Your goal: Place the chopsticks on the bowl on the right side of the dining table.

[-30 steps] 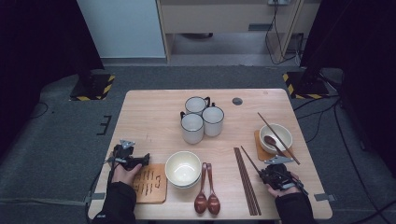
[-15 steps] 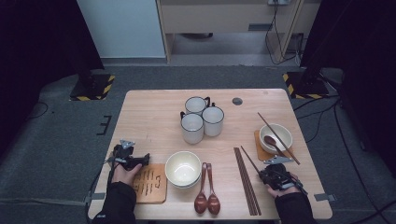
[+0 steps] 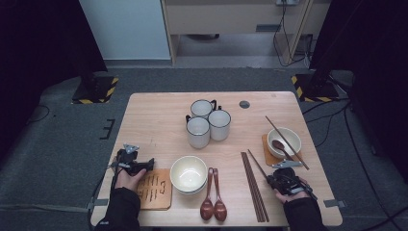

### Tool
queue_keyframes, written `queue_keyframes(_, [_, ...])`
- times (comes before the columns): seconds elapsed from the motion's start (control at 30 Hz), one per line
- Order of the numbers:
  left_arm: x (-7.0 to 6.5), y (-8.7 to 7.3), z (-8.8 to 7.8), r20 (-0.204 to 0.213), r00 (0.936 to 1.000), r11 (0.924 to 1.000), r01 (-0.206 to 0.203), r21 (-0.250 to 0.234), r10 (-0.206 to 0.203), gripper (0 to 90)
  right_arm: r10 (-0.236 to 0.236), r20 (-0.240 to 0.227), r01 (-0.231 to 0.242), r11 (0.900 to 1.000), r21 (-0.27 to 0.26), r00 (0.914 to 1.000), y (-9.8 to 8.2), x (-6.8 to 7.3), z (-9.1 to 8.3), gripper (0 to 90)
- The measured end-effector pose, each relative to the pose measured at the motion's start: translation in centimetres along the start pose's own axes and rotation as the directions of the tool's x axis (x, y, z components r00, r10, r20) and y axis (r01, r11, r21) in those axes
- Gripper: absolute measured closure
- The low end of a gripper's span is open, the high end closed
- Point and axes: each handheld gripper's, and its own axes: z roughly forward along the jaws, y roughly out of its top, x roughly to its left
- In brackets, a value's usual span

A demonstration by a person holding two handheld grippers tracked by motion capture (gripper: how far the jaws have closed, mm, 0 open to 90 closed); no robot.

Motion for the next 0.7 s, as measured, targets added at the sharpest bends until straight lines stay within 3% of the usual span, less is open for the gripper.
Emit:
queue_keyframes(0.43, [0.0, 0.0, 0.0, 0.0, 1.0, 1.0, 0.0, 0.0, 0.0, 0.0, -0.002, -0.012, 0.001, 1.0, -0.031, 0.9999, 0.45, -0.33, -0.9, 85.3])
queue_keyframes(0.7, [0.0, 0.0, 0.0, 0.0, 1.0, 1.0, 0.0, 0.0, 0.0, 0.0, -0.001, 0.003, 0.001, 1.0, 0.001, 1.0, 0.51, -0.69, 0.03, 85.3])
